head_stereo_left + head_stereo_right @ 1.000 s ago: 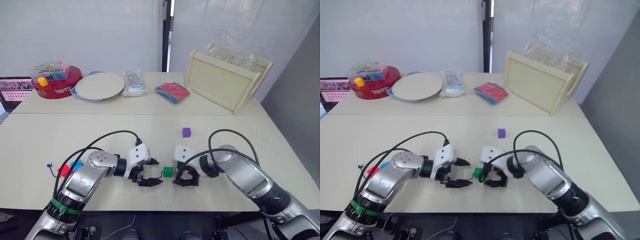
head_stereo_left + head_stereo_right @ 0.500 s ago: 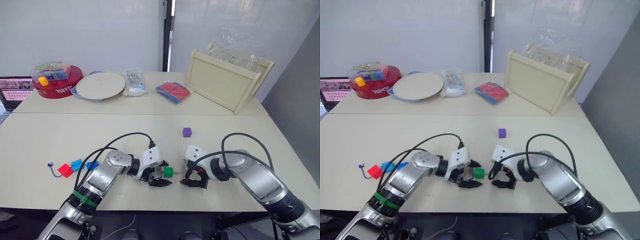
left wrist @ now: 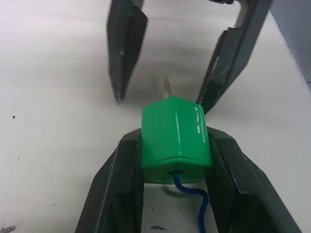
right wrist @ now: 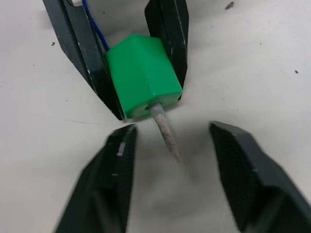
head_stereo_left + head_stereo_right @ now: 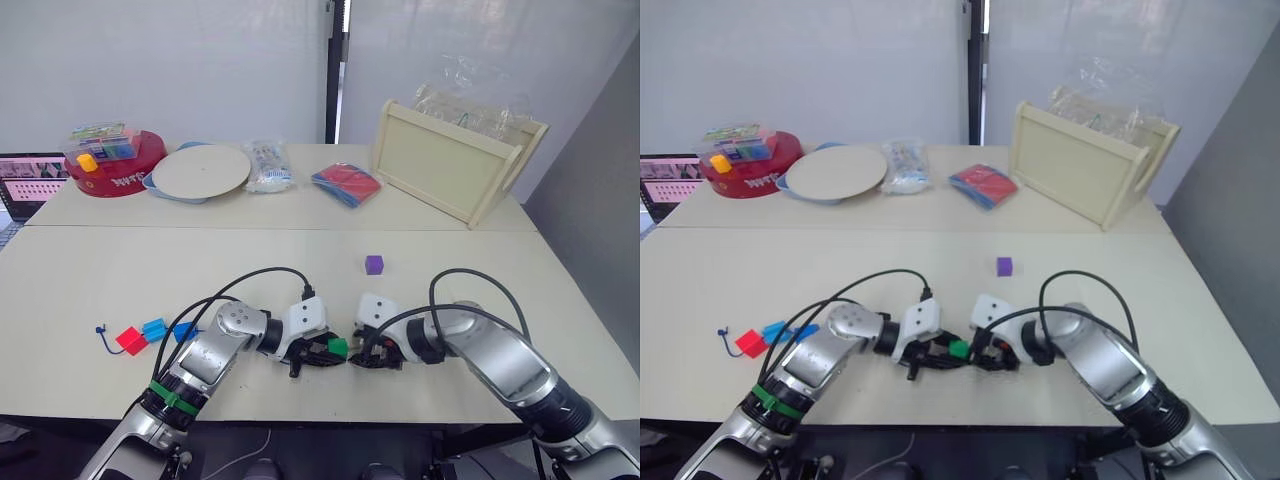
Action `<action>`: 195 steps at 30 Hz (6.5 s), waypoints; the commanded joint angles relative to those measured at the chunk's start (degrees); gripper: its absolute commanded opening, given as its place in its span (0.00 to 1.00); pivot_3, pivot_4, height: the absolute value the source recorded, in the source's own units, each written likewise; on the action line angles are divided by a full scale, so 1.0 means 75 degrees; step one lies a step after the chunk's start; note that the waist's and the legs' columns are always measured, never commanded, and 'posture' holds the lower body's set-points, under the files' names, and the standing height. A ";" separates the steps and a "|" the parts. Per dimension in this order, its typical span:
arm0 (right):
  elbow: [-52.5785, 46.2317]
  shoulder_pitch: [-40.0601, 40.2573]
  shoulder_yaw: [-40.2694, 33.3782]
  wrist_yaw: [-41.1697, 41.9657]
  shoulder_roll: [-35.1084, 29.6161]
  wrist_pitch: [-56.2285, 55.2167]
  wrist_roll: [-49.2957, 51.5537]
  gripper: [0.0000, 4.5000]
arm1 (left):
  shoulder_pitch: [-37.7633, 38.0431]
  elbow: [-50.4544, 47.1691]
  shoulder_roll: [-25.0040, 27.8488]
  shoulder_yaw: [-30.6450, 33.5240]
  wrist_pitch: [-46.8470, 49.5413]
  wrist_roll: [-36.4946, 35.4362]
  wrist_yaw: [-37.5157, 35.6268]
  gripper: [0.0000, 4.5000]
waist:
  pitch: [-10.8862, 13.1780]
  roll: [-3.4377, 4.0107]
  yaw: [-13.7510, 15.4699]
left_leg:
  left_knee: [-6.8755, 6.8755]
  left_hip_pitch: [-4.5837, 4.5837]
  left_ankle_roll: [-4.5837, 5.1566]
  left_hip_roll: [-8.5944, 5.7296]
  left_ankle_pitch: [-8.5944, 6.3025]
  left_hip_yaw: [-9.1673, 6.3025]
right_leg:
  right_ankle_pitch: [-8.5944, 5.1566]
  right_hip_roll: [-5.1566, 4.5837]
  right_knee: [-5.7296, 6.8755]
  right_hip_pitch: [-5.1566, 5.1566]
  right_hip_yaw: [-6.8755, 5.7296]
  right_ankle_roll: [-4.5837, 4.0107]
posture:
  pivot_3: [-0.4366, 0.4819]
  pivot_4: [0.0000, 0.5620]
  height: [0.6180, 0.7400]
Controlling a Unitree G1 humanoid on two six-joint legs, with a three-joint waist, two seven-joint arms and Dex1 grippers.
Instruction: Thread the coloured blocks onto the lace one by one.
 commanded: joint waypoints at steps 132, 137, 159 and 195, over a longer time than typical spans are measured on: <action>0.5114 0.0178 -0.3471 -0.7114 0.6219 -0.5784 -0.0278 0.27 | 0.1228 -0.0891 0.1024 0.1739 0.0318 -0.1012 0.0570 0.00 | 0.0001 0.0010 -0.0370 | -0.0022 -0.0005 -0.0028 0.0011 0.0018 0.0004 | 0.0001 0.0006 0.0117 -0.0075 0.0015 -0.0005 | 0.48 0.27 1.00; 0.2375 0.2301 -0.2307 -0.6290 0.5596 -0.5125 -0.0494 0.27 | 0.1137 -0.0777 0.0934 0.1666 0.0278 -0.0981 0.0553 0.00 | 0.0001 0.0011 -0.0324 | -0.0026 -0.0011 -0.0027 0.0010 0.0017 0.0003 | 0.0001 0.0006 0.0106 -0.0075 0.0015 -0.0004 | 0.48 0.27 1.00; -0.0787 0.4720 -0.1945 -0.4623 0.4117 -0.4190 0.0371 0.96 | 0.1263 -0.0839 0.1070 0.1606 0.0168 -0.0976 0.0332 0.00 | -0.0007 -0.0003 -0.0186 | -0.0024 -0.0001 -0.0027 0.0014 0.0017 0.0005 | 0.0001 0.0009 0.0057 -0.0047 0.0015 -0.0004 | 0.48 0.27 1.00; 0.5154 -0.0625 -0.1002 0.3861 0.0877 -0.6676 0.0611 0.35 | 0.2269 -0.2666 0.1424 0.1679 0.1001 -0.1435 0.0698 0.00 | 0.0001 0.0004 -0.0158 | 0.0012 -0.0024 -0.0022 0.0012 0.0014 0.0006 | 0.0001 0.0005 0.0036 -0.0041 0.0008 -0.0004 | 0.48 0.27 1.00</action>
